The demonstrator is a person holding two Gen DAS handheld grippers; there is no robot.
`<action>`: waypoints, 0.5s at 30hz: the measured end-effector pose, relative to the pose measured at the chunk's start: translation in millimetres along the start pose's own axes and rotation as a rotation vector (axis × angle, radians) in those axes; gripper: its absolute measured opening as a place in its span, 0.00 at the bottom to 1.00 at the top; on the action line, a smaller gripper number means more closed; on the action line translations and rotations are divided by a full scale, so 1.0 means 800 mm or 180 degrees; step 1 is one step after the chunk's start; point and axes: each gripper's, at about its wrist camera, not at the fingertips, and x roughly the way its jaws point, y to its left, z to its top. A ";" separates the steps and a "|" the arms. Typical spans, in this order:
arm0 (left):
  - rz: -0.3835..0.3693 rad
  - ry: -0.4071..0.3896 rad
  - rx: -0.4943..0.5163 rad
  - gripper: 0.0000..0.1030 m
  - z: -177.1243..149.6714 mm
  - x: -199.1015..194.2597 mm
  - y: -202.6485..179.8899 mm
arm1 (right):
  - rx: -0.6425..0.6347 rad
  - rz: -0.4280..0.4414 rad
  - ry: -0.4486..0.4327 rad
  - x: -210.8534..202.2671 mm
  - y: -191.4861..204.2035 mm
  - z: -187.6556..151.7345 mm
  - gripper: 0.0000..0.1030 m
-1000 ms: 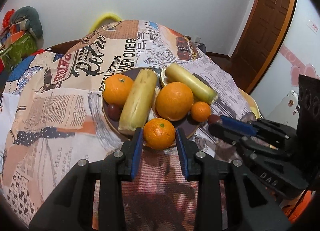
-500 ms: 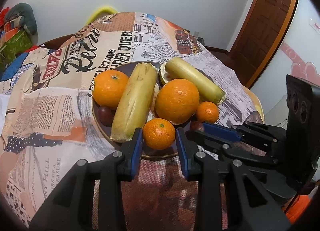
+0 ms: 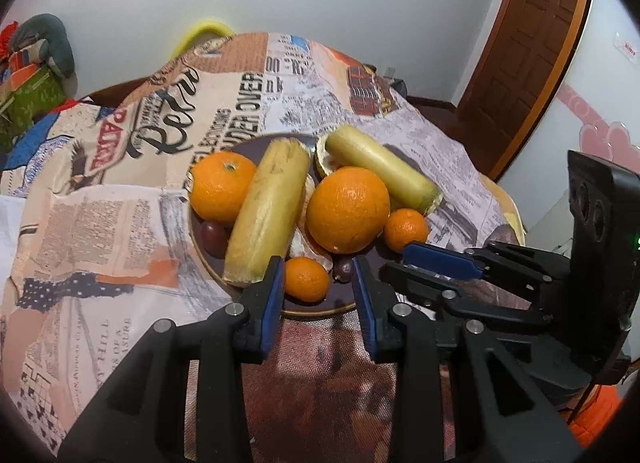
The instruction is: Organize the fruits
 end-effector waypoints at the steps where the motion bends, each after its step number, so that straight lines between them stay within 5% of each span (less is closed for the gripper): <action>1: 0.0022 -0.0040 -0.0012 0.32 0.002 -0.007 0.000 | 0.0014 0.0000 -0.0046 -0.008 0.000 0.002 0.24; 15: 0.0211 -0.1202 0.0027 0.32 0.022 -0.206 -0.028 | -0.0111 -0.0174 -0.1205 -0.193 0.050 0.037 0.30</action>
